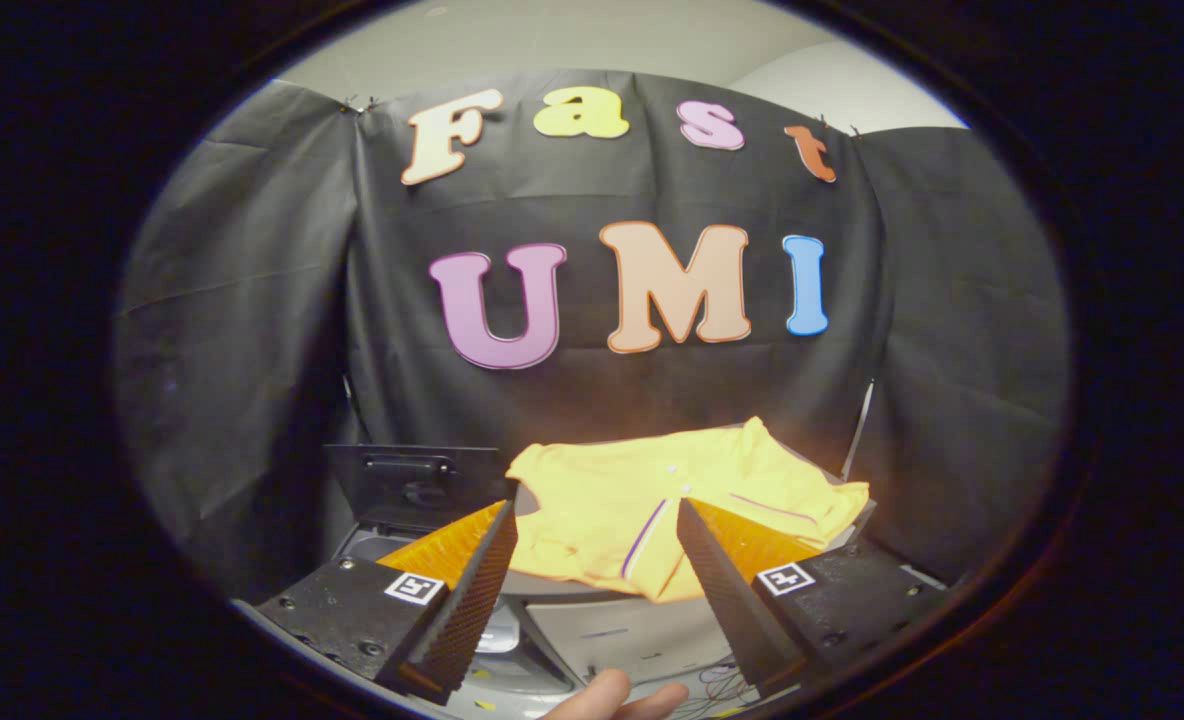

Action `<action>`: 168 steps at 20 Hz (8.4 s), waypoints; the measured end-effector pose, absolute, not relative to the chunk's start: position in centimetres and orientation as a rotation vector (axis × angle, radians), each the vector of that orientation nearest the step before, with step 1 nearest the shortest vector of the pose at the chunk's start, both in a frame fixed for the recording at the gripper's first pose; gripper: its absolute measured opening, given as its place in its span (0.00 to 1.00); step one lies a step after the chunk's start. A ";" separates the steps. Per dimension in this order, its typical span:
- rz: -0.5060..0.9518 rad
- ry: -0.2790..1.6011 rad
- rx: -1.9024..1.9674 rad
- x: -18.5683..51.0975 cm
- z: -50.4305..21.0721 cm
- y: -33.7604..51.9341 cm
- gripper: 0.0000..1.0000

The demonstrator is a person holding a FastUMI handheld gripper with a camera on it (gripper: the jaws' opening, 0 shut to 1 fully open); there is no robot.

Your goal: Put the clothes into the washing machine and then close the washing machine lid.

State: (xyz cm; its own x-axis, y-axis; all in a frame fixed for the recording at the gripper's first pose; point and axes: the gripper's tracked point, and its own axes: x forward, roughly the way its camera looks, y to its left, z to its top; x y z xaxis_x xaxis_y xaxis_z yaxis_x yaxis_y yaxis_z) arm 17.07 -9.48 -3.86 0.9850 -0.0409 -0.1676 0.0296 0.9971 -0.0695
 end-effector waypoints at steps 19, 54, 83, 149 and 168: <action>-0.100 0.658 -0.089 31.6 -13.8 -19.7 0.92; -0.125 0.267 -0.099 24.2 1.9 -7.4 0.00; 0.047 0.263 -0.051 27.4 -5.6 18.6 0.00; 0.174 0.435 -0.070 27.4 -14.4 23.7 0.98; 0.090 0.302 -0.013 47.6 -11.1 22.5 0.98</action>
State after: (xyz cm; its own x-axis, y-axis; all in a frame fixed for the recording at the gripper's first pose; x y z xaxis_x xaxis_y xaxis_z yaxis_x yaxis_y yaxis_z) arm 47.62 22.52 -11.11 0.9508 0.0868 -0.2975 -0.0907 0.9959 0.0008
